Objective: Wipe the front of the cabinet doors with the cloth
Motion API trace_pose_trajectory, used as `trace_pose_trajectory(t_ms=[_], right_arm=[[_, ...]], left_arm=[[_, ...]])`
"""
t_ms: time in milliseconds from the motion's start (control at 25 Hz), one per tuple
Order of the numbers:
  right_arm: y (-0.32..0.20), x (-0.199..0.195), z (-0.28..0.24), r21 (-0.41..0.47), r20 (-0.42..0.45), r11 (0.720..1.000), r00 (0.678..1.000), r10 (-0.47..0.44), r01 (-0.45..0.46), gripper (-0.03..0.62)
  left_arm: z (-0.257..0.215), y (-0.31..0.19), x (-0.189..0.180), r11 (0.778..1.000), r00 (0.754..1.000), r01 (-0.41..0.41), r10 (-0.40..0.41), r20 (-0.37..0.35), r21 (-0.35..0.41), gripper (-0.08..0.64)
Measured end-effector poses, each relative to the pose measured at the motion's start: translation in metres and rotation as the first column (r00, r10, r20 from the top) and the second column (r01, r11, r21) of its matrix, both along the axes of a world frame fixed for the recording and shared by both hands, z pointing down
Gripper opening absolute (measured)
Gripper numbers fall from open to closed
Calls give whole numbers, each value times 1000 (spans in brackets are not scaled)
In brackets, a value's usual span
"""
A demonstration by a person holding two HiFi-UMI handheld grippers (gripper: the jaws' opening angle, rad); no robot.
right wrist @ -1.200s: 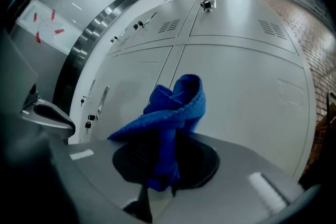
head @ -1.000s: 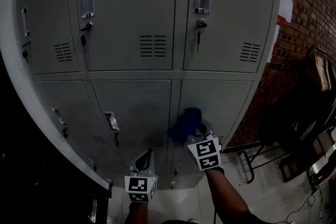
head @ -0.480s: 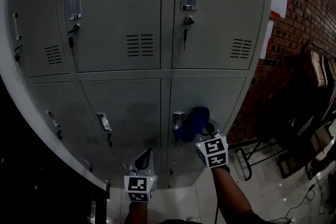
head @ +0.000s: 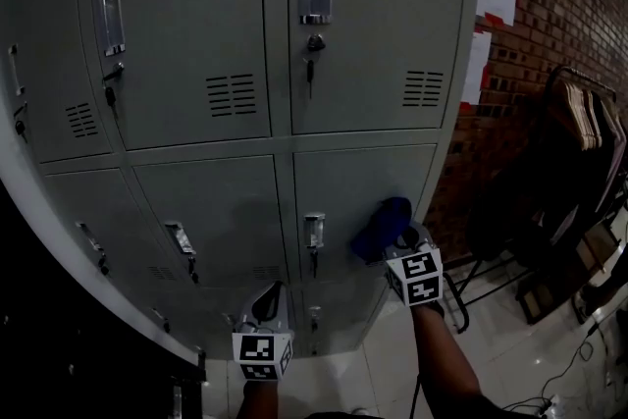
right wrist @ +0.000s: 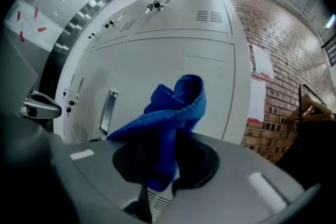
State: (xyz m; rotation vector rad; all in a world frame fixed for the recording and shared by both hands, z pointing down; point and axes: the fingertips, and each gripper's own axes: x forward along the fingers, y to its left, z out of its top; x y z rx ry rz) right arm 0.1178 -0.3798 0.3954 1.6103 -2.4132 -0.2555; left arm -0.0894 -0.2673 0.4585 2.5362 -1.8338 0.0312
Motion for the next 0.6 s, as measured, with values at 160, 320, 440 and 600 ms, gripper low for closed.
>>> trace_pose_trajectory(t_ms=[160, 320, 440, 600], right_arm=[[-5, 31, 3, -33, 40, 999, 998, 44, -42, 69], [-9, 55, 2, -35, 41, 996, 995, 89, -88, 70], [-10, 67, 4, -35, 58, 992, 990, 127, -125, 71], [-2, 60, 5, -11, 59, 989, 987, 148, -148, 71]], left_arm=[[1, 1, 6, 1000, 1000, -7, 7, 8, -2, 17], [1, 1, 11, 1000, 1000, -14, 14, 15, -2, 17], [2, 2, 13, 1000, 1000, -17, 17, 17, -4, 17], [4, 5, 12, 1000, 1000, -16, 16, 19, -8, 17]])
